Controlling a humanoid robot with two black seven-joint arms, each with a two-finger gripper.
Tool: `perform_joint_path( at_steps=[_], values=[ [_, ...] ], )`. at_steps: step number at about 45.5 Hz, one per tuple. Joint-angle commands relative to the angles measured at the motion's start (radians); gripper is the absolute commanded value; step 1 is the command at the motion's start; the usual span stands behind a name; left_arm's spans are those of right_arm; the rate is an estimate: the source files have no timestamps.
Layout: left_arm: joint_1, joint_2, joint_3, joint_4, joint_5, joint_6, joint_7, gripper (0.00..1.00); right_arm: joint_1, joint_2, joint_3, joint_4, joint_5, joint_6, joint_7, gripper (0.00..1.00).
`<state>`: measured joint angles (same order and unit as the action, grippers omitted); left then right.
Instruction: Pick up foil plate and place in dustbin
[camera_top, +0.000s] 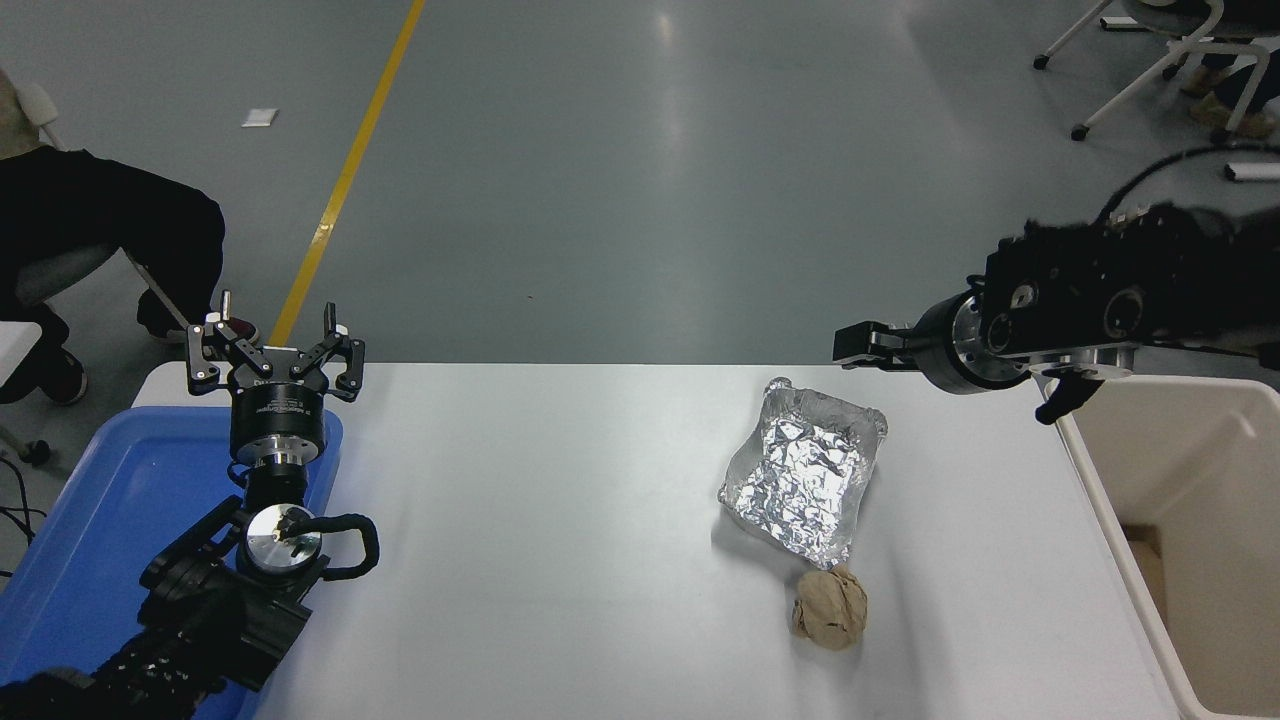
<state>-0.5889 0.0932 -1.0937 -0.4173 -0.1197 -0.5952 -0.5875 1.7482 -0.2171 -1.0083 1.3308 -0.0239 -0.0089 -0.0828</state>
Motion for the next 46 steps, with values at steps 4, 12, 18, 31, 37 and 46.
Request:
perform_joint_path(
  at_steps=[4,12,18,31,37,46],
  values=[
    [0.0,0.0,0.0,0.0,-0.002,0.0,0.0,0.99,-0.248,0.067,0.045,-0.166,-0.03,-0.078,0.0,1.0],
    [0.0,0.0,0.0,0.0,-0.002,0.0,0.0,0.99,-0.351,0.097,0.043,-0.263,-0.041,-0.106,0.0,1.0],
    [0.0,0.0,0.0,0.0,-0.002,0.0,-0.002,0.99,-0.415,0.143,0.04,-0.323,-0.044,-0.145,0.0,0.99],
    [0.0,0.002,0.0,0.0,-0.002,0.0,0.0,0.99,-0.48,0.177,0.039,-0.39,-0.024,-0.172,0.0,0.9],
    [0.0,0.002,0.0,0.0,-0.002,0.0,-0.002,0.99,-0.495,0.179,0.036,-0.407,-0.021,-0.175,0.0,0.79],
    [0.0,0.0,0.0,0.0,-0.002,0.0,-0.002,0.99,-0.521,0.186,0.019,-0.443,0.004,-0.175,0.0,0.36]
  ],
)
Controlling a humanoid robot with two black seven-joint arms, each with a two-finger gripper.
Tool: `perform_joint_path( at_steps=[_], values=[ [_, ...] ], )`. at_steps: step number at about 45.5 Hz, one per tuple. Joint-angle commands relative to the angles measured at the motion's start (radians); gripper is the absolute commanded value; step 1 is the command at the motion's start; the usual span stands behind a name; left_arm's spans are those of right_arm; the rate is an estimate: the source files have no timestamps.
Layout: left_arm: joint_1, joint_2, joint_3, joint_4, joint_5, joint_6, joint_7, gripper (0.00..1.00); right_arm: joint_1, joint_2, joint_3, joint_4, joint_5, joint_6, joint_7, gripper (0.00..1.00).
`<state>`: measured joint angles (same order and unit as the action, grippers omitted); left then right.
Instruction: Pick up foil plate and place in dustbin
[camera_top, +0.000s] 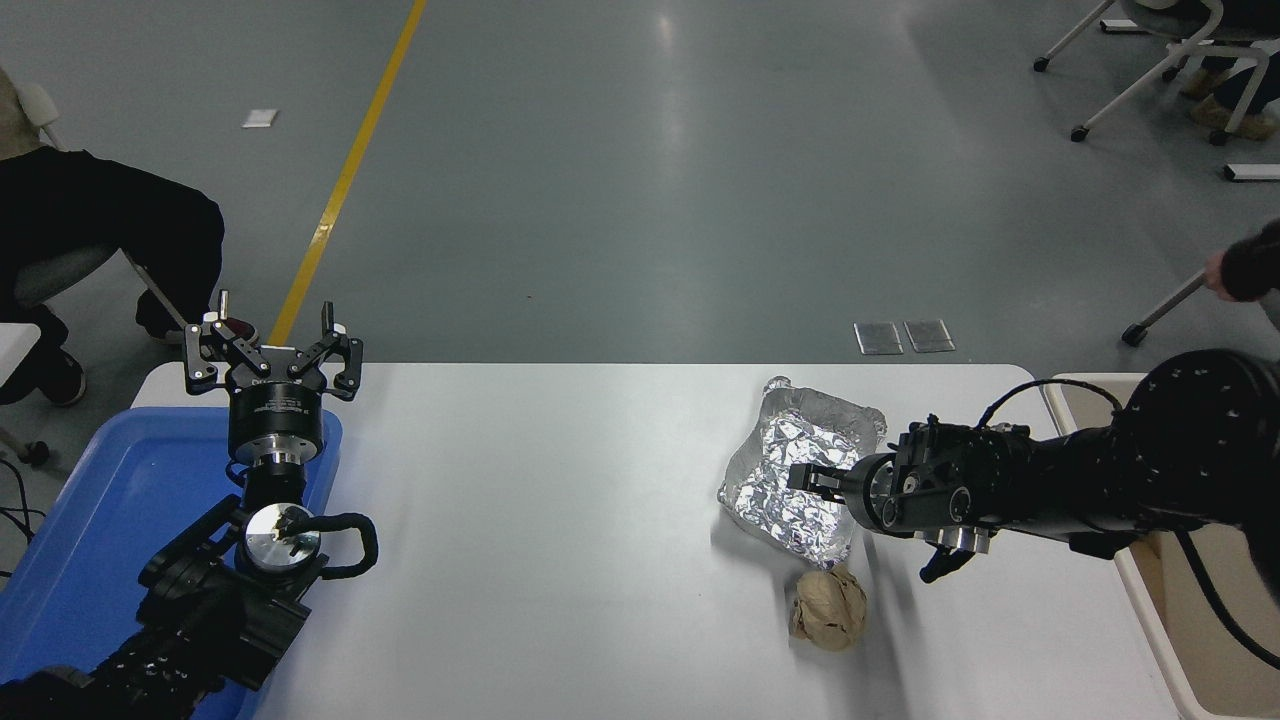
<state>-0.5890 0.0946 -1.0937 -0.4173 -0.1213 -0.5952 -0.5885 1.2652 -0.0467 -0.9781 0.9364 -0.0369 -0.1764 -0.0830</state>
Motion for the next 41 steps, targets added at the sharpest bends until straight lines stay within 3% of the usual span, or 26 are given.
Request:
perform_joint_path(
  at_steps=[1,5,8,29,41],
  values=[
    [0.0,-0.001,0.0,0.0,0.0,0.0,-0.001,0.99,-0.038,0.019,-0.013,-0.053,0.017,-0.008,0.0,0.34],
    [0.0,0.001,0.0,0.0,0.0,0.0,-0.001,0.99,-0.041,0.022,-0.016,-0.057,0.015,-0.006,0.0,0.21],
    [0.0,0.001,0.0,0.0,0.0,0.0,-0.001,0.99,-0.04,0.022,-0.028,-0.061,0.015,-0.006,0.0,0.0],
    [0.0,-0.001,0.0,0.0,0.0,0.0,0.001,0.99,0.043,0.004,-0.062,-0.012,0.02,-0.031,0.003,0.0],
    [0.0,-0.001,0.0,0.0,0.0,0.0,0.001,0.99,0.316,-0.13,-0.162,0.281,0.015,-0.068,0.0,0.0]
  ],
)
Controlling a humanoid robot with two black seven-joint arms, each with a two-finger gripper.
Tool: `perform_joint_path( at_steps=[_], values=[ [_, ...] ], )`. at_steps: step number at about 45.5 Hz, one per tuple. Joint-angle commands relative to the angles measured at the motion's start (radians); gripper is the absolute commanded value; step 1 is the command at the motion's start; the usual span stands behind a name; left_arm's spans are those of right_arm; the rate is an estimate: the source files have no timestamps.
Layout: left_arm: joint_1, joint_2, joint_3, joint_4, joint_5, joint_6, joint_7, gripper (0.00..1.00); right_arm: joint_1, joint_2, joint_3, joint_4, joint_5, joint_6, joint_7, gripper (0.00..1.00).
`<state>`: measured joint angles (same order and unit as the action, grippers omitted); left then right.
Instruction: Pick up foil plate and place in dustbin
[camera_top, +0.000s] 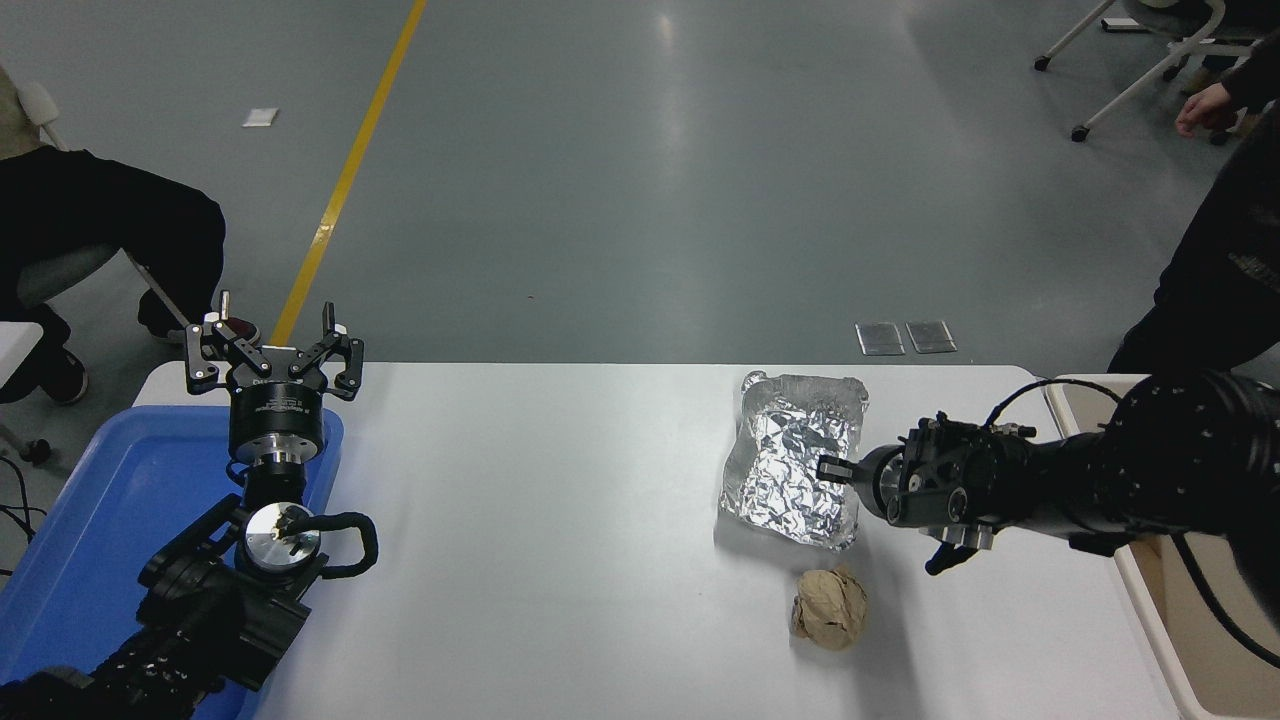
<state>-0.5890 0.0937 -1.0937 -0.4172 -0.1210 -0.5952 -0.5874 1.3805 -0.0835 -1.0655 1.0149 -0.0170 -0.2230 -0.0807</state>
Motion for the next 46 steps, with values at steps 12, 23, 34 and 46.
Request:
perform_joint_path(
  at_steps=[12,23,34,46],
  values=[
    [0.002,0.001,0.0,0.0,0.001,0.0,0.0,0.99,0.664,-0.285,-0.163,0.53,-0.041,0.138,-0.001,0.0],
    [0.002,0.001,0.0,-0.002,0.001,0.0,0.0,0.99,0.976,-0.404,-0.168,0.577,-0.038,0.422,0.001,0.0],
    [0.003,0.001,0.0,-0.002,0.001,0.0,0.0,0.99,1.075,-0.433,-0.223,0.577,-0.049,0.485,-0.001,0.0],
    [0.002,0.001,0.0,0.0,0.001,0.0,0.0,0.99,1.077,-0.496,-0.268,0.567,-0.083,0.496,0.001,0.0]
  ],
)
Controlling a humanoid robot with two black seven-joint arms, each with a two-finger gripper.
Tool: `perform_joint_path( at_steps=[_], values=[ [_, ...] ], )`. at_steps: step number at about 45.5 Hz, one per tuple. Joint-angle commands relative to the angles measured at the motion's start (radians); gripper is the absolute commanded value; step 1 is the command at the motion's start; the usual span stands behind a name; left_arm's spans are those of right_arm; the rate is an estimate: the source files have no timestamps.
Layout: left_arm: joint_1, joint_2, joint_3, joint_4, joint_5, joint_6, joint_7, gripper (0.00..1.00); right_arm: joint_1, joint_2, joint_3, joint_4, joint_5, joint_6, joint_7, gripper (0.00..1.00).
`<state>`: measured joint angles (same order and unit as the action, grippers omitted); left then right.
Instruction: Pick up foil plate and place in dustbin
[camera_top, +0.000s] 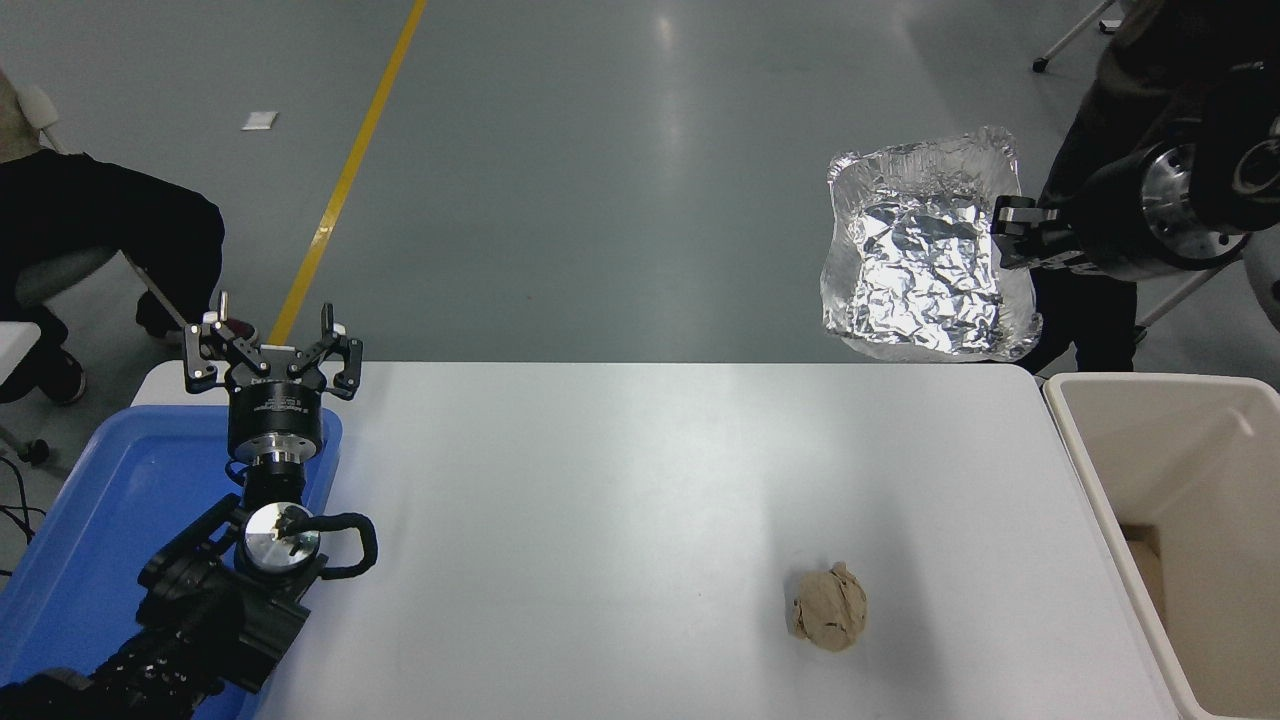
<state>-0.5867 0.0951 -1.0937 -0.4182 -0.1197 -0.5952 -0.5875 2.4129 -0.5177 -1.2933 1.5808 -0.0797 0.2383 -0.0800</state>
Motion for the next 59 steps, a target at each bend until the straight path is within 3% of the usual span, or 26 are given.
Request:
perform_joint_path(
  at_steps=[1,9,15,26,45,51,59],
  values=[
    [0.001,0.0,0.0,-0.001,0.0,0.0,0.0,0.99,0.044,-0.068,-0.049,-0.002,-0.022,0.035,0.0,0.0],
    [0.001,0.002,0.0,0.001,0.0,0.0,0.0,0.99,0.023,-0.096,-0.194,-0.057,-0.146,0.018,0.005,0.0],
    [-0.001,0.002,0.0,0.001,0.0,0.0,0.0,0.99,-0.076,-0.188,-0.242,-0.149,-0.259,-0.016,0.006,0.0],
    [-0.001,0.002,0.0,0.001,-0.002,0.0,0.0,0.99,-0.403,-0.334,-0.222,-0.513,-0.345,-0.05,0.013,0.0],
    [-0.001,0.002,0.0,0.001,-0.002,0.0,0.0,0.99,-1.044,-0.409,0.072,-0.898,-0.333,-0.168,0.026,0.0],
    [-0.001,0.002,0.0,0.001,-0.002,0.0,0.0,0.99,-1.228,-0.365,0.143,-0.982,-0.302,-0.252,0.025,0.0],
    [-0.001,0.002,0.0,0.001,-0.002,0.0,0.0,0.99,-1.411,-0.252,0.184,-1.056,-0.167,-0.3,0.02,0.0]
  ],
)
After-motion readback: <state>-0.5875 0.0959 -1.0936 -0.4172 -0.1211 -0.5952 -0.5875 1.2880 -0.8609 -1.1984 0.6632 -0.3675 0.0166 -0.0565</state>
